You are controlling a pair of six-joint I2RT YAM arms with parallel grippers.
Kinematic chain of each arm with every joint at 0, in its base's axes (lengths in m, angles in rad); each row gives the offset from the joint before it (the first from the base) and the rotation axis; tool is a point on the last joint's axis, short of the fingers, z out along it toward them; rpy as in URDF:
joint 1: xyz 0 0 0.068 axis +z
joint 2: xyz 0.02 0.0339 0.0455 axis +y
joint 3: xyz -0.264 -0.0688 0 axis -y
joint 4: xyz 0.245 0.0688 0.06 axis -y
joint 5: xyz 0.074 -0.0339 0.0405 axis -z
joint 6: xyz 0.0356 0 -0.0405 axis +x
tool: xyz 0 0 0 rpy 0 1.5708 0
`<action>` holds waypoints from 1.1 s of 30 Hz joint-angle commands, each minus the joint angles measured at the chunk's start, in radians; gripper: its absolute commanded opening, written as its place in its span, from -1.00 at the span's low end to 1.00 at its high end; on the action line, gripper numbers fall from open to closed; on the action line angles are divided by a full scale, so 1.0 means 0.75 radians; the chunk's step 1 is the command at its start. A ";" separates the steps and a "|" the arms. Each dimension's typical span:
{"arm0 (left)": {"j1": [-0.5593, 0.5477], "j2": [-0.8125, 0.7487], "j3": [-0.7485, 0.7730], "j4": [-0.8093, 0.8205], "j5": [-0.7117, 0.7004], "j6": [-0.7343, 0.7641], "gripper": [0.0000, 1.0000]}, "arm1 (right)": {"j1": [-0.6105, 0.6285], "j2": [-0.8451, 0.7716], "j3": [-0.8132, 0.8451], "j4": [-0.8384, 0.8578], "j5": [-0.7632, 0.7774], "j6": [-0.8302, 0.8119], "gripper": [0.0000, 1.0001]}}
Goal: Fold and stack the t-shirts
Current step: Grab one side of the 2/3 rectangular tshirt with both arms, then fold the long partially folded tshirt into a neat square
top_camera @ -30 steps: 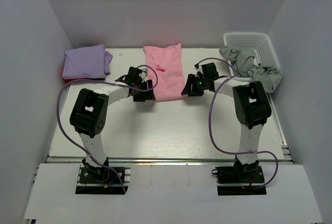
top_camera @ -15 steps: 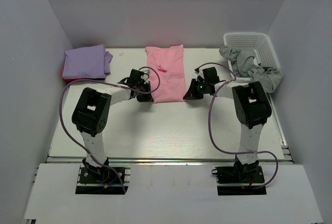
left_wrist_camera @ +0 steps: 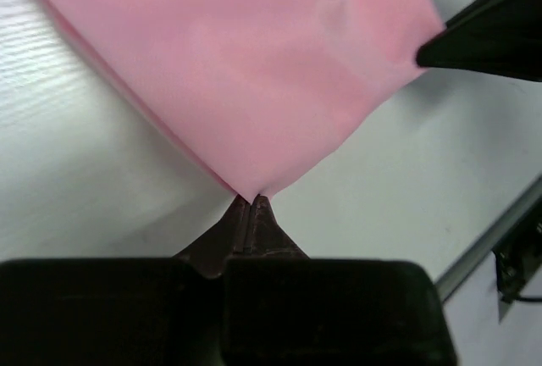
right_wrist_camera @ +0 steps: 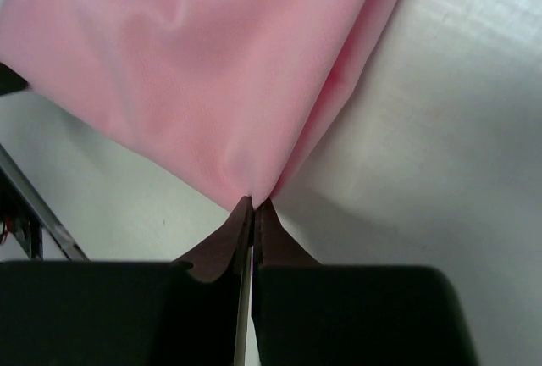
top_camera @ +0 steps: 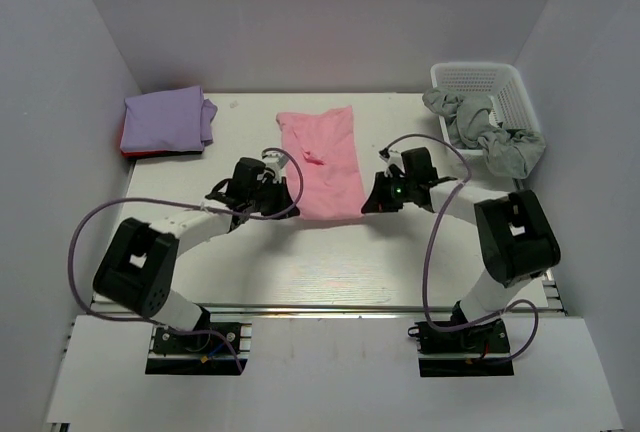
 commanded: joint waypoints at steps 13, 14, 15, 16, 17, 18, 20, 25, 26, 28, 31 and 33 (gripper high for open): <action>-0.084 -0.599 -0.165 -0.134 0.398 -0.006 -1.00 | 0.112 -0.667 -0.193 -0.298 -0.010 -0.168 -1.00; -0.084 -0.618 -0.166 -0.118 0.417 -0.020 -1.00 | 0.110 -0.706 -0.187 -0.298 -0.015 -0.175 -1.00; -0.084 -0.632 -0.166 -0.130 0.417 -0.020 -1.00 | 0.110 -0.718 -0.177 -0.312 -0.027 -0.179 -1.00; -0.084 -0.652 -0.127 -0.158 0.417 -0.006 -1.00 | 0.106 -0.743 -0.159 -0.318 -0.077 -0.191 -1.00; -0.084 -0.653 -0.109 -0.217 0.391 0.006 -1.00 | 0.110 -0.761 -0.132 -0.340 -0.080 -0.195 -1.00; -0.084 -0.671 -0.092 -0.238 0.358 0.006 -1.00 | 0.110 -0.773 -0.124 -0.371 -0.074 -0.191 -1.00; -0.084 -0.671 -0.076 -0.277 0.337 0.006 -1.00 | 0.105 -0.792 -0.087 -0.392 -0.039 -0.203 -1.00; -0.058 -0.659 -0.006 -0.377 0.194 -0.027 -1.00 | 0.101 -0.772 -0.022 -0.398 0.004 -0.205 -1.00; -0.058 -0.659 0.008 -0.394 0.174 -0.039 -1.00 | 0.101 -0.763 0.005 -0.396 0.052 -0.199 -1.00; -0.058 -0.659 0.027 -0.394 0.086 -0.039 -1.00 | 0.101 -0.729 0.048 -0.390 0.106 -0.175 -1.00; -0.058 -0.647 0.086 -0.394 -0.043 -0.051 -1.00 | 0.097 -0.659 0.111 -0.341 0.124 -0.160 -1.00; -0.058 -0.618 0.139 -0.426 -0.143 -0.065 -1.00 | 0.099 -0.596 0.180 -0.322 0.179 -0.154 -1.00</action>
